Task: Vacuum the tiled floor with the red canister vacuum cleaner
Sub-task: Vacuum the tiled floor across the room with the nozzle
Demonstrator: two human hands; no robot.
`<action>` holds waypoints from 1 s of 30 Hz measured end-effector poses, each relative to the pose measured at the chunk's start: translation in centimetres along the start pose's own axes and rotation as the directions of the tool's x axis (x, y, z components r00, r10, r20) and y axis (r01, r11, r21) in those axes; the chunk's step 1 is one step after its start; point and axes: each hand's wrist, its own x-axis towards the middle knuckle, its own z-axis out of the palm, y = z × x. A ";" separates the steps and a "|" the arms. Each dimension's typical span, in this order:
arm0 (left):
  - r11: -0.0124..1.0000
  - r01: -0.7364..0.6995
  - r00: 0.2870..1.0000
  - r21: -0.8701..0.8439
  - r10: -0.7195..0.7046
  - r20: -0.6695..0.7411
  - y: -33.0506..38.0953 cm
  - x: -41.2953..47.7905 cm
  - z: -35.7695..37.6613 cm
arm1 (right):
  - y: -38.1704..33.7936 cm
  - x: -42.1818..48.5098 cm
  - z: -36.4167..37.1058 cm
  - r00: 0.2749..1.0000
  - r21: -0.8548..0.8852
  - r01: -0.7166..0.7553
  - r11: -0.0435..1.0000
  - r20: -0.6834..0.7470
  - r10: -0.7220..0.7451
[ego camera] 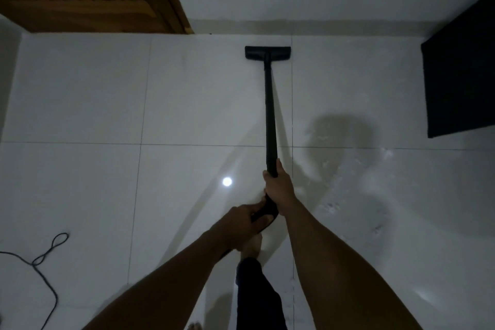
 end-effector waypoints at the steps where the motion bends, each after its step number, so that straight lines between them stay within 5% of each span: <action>1: 1.000 0.001 1.000 0.000 -0.001 -0.015 0.2 0.6 -0.6 | -0.7 0.6 0.1 1.000 -0.007 0.007 1.000 0.004 -0.007; 18: 0.999 -0.045 0.986 -0.029 0.040 -0.160 -0.4 2.6 -6.0 | -8.2 3.5 3.0 0.997 -0.057 0.074 0.996 -0.023 -0.076; 30: 0.981 -0.157 0.980 0.116 0.169 -0.105 -9.7 -9.8 -0.6 | 0.3 -11.4 8.3 0.983 -0.054 0.130 0.990 -0.122 -0.136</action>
